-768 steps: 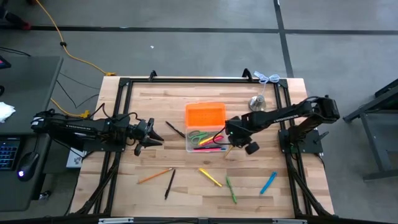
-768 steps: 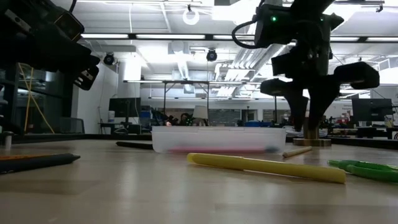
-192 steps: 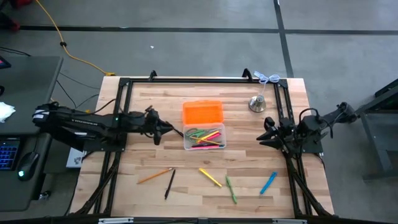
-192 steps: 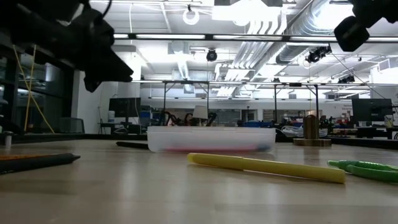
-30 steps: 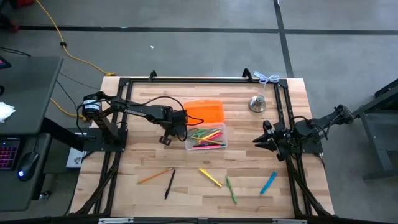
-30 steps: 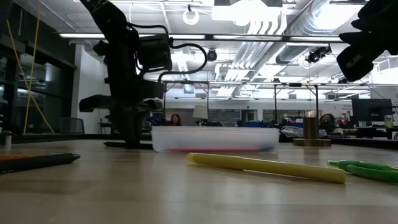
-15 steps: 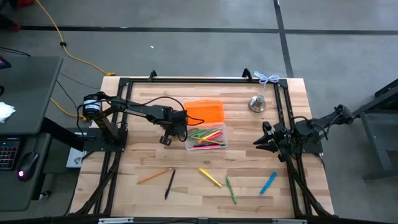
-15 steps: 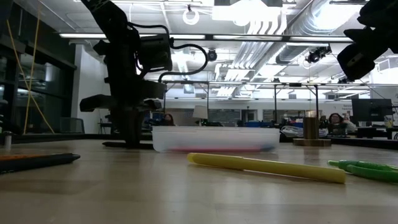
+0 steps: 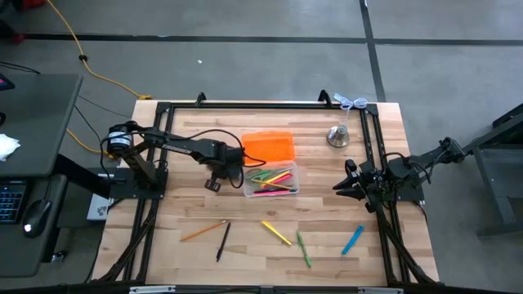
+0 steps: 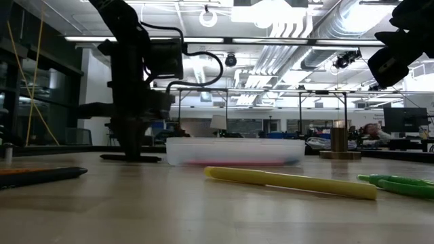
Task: Pick & place school supplies into a supply box
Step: Put the black pen into the container
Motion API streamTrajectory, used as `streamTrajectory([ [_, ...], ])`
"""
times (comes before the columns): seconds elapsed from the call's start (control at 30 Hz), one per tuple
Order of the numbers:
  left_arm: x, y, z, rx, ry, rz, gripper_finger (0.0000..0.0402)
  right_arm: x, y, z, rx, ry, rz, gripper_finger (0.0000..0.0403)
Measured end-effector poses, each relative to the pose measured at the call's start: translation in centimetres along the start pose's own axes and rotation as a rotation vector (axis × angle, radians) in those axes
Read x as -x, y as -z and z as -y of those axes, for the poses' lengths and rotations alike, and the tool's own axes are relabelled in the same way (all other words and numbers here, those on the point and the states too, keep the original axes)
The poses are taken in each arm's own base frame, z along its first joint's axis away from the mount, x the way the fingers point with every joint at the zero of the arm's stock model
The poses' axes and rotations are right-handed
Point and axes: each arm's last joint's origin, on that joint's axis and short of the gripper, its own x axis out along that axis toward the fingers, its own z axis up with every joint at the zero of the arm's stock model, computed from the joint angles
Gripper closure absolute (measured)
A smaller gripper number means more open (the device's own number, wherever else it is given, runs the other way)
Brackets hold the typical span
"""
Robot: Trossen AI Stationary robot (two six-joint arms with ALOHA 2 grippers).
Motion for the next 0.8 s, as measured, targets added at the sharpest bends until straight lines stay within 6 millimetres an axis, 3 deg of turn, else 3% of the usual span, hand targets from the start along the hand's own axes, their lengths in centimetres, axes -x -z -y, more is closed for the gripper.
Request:
streamTrajectory([
  [0.47, 1.4, 2.5, 1.3, 0.082, 0.091, -0.204, 0.0356, 0.0, 0.0, 0.0, 0.0, 0.0, 0.0, 0.0329],
  [0.8, 2.7, 2.8, 1.4, 0.166, 0.078, -0.171, 0.0356, 0.0, 0.0, 0.0, 0.0, 0.0, 0.0, 0.0329],
])
